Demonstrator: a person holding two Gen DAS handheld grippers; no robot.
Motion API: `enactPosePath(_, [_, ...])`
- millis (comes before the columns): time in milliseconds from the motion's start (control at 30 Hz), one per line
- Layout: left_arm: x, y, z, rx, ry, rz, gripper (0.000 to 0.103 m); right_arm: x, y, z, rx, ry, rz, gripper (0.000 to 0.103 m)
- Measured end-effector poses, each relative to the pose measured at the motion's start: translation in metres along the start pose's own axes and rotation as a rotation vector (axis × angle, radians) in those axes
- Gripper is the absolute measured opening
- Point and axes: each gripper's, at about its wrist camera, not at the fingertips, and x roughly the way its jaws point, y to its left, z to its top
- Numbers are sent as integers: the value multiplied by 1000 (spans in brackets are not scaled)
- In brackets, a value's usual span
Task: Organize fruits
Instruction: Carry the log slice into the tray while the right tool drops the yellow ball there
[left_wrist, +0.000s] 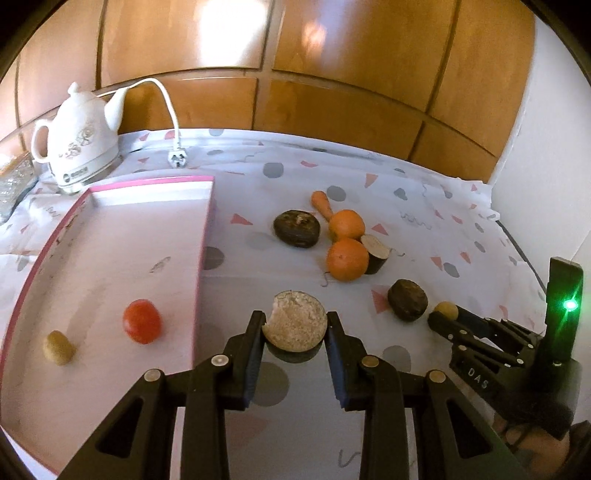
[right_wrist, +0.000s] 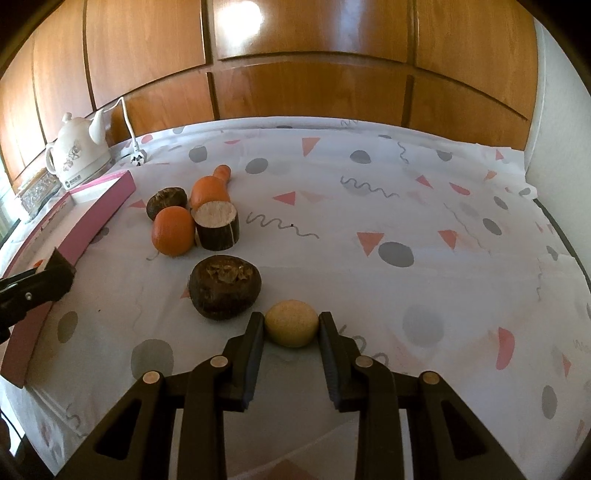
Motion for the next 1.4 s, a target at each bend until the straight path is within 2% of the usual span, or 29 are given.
enactPosePath(167, [-12,14,2,-27,-25,28,32,-12,0,4,17,-12,0,29])
enactPosePath(300, [-20,31,6,-68,-48,67,32,-26,6,11,9,-40,34,29])
enactPosePath(533, [-33,70,11,-125,-83,169,32,-40,53,26,-85,-48,211,29])
enactPosePath(700, [-40,102,11,-175,-97,239,32,-40,104,38,-169,-32,364,29])
enactPosePath(900, [-43,142,16,-220,-97,307,33,-39,166,45,-267,-3,491,29])
enactPosePath(1033, [-42,157,21,-228,-93,336,33,-32,196,45,-300,28,535,29])
enactPosePath(1133, [-45,162,22,-239,-106,347,41,-26,211,43,-314,47,549,30])
enactPosePath(1300, [-54,161,19,-253,-124,366,47,-23,221,36,-321,58,544,30])
enactPosePath(1400, [-57,158,14,-269,-123,368,47,-25,220,34,-310,48,527,32])
